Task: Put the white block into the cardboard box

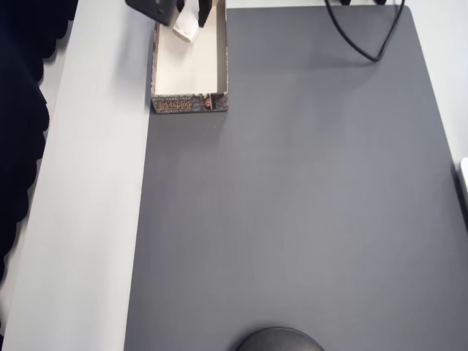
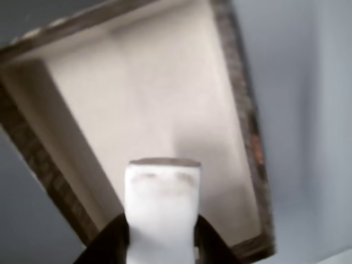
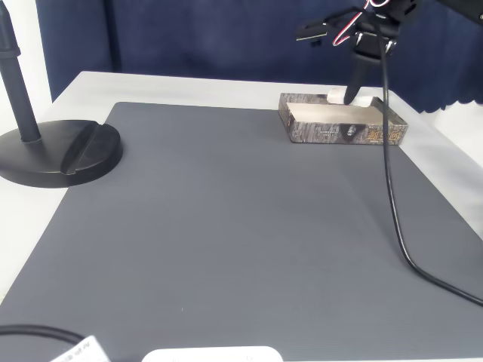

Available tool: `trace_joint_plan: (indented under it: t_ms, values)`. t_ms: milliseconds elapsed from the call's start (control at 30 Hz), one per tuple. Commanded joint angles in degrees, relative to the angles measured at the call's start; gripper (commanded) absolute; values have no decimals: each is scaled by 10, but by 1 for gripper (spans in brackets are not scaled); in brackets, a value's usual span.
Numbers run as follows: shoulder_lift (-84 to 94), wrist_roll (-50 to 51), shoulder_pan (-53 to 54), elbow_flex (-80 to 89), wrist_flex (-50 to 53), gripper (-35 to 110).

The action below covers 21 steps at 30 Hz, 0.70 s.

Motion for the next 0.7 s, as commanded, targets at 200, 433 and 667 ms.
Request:
trace_joint_plan:
  t_ms: [200,433,667]
  values:
    - [4,198,-10,-42,-15,-2]
    - [-2,214,-12,-43,-17,-2]
    - [-27,209,-20,-69,-21,-2]
